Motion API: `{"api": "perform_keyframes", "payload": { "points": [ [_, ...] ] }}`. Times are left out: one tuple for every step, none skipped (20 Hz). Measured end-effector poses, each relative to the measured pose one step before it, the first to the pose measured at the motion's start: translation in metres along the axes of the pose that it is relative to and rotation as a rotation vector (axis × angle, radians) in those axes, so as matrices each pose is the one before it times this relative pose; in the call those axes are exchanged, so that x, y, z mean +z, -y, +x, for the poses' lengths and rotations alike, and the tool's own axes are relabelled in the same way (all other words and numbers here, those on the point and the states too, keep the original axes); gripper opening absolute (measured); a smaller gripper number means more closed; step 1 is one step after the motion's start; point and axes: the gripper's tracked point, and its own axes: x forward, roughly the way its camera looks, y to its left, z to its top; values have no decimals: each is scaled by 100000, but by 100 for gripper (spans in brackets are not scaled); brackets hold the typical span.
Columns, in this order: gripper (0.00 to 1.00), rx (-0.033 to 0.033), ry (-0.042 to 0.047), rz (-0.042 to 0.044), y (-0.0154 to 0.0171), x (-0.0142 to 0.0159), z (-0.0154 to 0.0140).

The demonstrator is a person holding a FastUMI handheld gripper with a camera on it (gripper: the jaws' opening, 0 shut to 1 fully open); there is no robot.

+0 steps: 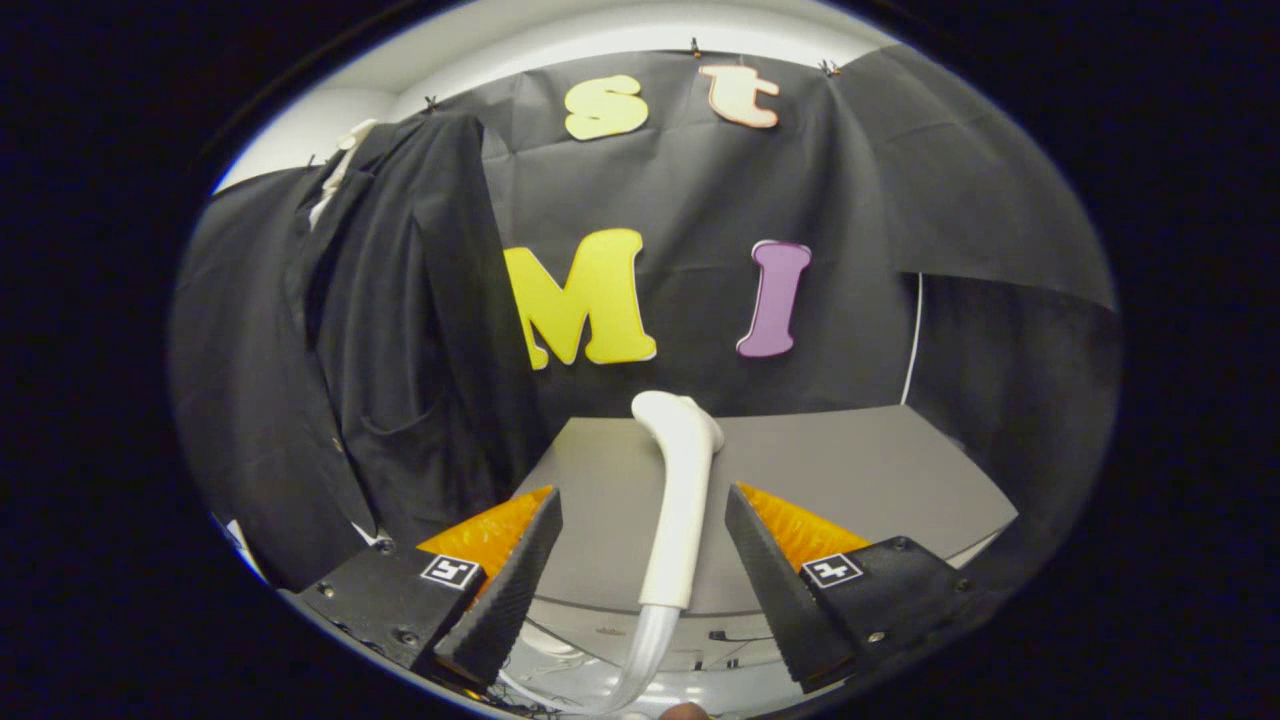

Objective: Iron the clothes twice with a garment steamer, once on the left side and once on the right side.

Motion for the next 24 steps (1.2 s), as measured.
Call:
{"api": "perform_keyframes", "payload": {
  "points": [
    [100,68,-3945,192,182,-125,1105],
    [100,-1037,-3704,-217,364,-156,1281],
    [100,-825,-2761,-644,333,90,1030],
    [100,-735,-2667,-667,250,-74,780],
    [100,-914,-3548,-416,363,-463,653],
    [97,-940,-3633,-146,422,-502,835],
    [94,-1251,-4069,97,398,-395,787],
    [92,-1258,-3594,-565,236,-328,808],
    [91,-1668,-2120,512,387,193,680],
    [90,-211,-3221,105,171,-279,605],
    [85,233,-2750,515,-46,-70,450],
    [82,-64,-1750,109,208,-141,340],
    [79,-1005,-1433,-576,286,36,230],
    [76,-1005,-993,-133,-37,5,155],
    [72,-137,-1255,84,-163,39,111],
    [68,28,-1950,105,-244,-562,390],
    [63,-35,-2097,341,-157,-297,296],
    [59,-944,808,-1144,-164,277,198],
    [55,-1227,155,-196,-248,43,-203],
    [50,-727,-401,172,61,-200,-55],
    [47,-516,645,911,152,103,-159],
    [45,-451,303,1568,-50,18,54],
    [43,-1016,229,1551,39,-45,-110],
    [41,-1572,370,1043,40,-25,47]
  ]
}}
